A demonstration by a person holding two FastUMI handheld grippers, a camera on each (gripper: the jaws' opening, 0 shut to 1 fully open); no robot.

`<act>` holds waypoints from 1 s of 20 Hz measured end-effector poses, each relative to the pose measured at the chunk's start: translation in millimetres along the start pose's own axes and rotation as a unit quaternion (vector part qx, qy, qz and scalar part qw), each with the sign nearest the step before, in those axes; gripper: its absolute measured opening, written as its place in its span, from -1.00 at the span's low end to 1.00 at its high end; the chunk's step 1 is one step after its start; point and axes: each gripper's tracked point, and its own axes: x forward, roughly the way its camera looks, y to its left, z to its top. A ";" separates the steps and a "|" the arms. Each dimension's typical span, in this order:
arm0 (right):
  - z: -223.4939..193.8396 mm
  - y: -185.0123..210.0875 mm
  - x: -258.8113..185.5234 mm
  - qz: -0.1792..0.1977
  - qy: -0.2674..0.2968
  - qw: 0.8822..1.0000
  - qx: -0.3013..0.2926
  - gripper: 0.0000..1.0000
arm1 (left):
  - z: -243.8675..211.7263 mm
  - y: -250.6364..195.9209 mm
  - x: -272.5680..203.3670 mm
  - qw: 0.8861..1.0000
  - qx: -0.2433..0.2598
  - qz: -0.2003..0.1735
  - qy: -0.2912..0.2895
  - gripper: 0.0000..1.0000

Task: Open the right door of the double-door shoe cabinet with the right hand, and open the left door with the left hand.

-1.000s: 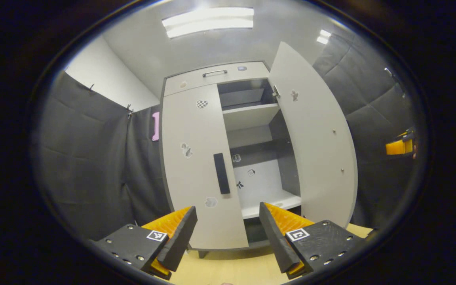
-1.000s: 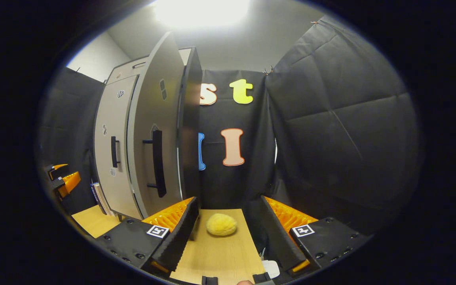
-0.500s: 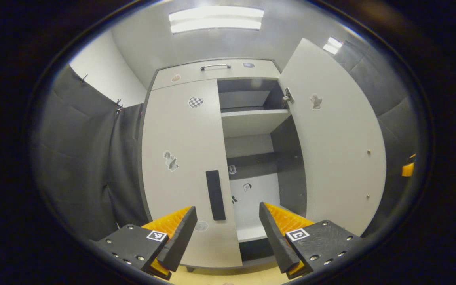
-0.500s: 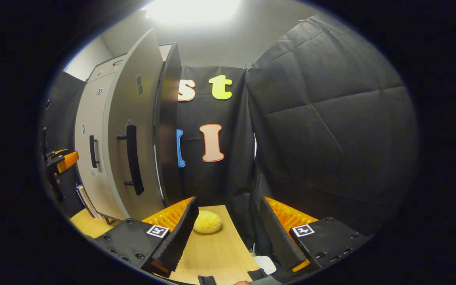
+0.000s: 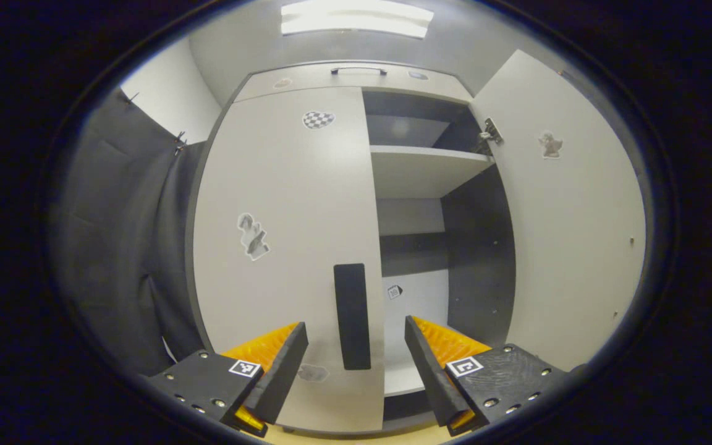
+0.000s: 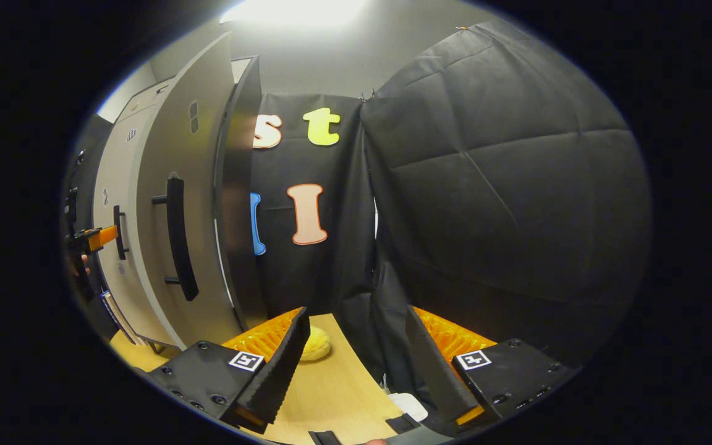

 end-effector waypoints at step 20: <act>-14.8 -7.5 -3.2 -0.016 0.025 0.999 -0.014 0.94 | -25.0 1.8 50.5 0.999 -0.018 -0.002 0.035 -0.40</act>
